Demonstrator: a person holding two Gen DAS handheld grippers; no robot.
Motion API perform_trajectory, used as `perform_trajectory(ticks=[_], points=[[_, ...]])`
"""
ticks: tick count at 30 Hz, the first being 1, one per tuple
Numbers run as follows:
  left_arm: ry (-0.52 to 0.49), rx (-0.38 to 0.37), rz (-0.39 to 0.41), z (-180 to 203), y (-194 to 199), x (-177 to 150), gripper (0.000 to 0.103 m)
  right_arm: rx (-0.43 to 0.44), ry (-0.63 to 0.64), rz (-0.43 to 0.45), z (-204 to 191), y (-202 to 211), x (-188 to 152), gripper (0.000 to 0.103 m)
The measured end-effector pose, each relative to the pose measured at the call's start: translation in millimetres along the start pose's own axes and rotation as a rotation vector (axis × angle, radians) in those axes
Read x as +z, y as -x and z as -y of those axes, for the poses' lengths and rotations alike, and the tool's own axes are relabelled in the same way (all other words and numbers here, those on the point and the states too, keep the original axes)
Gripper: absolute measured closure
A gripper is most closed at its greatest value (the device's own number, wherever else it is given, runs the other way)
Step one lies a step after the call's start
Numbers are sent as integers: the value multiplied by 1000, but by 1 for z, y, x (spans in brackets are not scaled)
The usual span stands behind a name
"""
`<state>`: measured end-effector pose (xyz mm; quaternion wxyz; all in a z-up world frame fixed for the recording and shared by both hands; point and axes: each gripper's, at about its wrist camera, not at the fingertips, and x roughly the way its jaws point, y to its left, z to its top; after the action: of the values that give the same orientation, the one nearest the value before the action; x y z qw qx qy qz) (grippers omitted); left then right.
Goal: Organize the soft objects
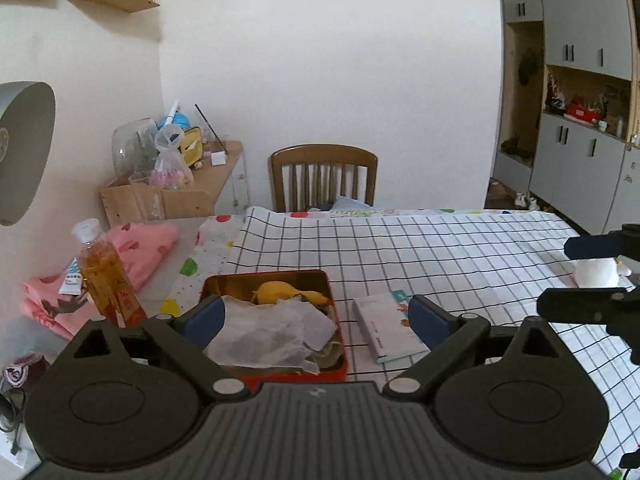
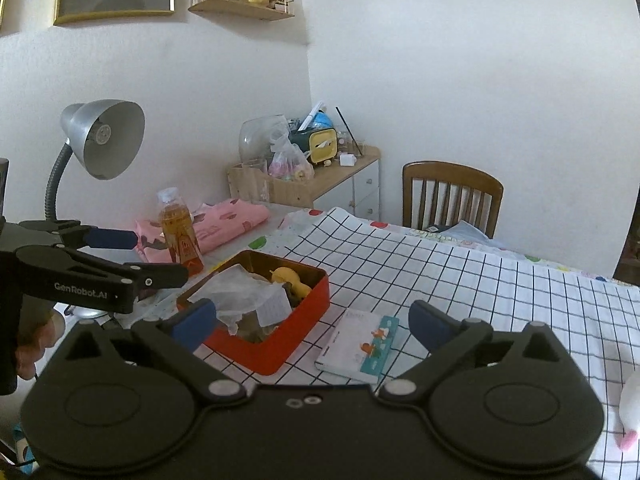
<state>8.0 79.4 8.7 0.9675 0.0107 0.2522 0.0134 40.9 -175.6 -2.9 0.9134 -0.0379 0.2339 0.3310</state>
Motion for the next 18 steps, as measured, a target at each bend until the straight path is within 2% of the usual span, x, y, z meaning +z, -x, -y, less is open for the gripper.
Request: perform_trajectory(ticks=[4,18], points=[[14,-28,9,2,6,-2,4,-5,-25,-2,0,6,-4,0],[45,-48,6,9,16,-11,4,-46,-91,12,-2,21,-20,0]])
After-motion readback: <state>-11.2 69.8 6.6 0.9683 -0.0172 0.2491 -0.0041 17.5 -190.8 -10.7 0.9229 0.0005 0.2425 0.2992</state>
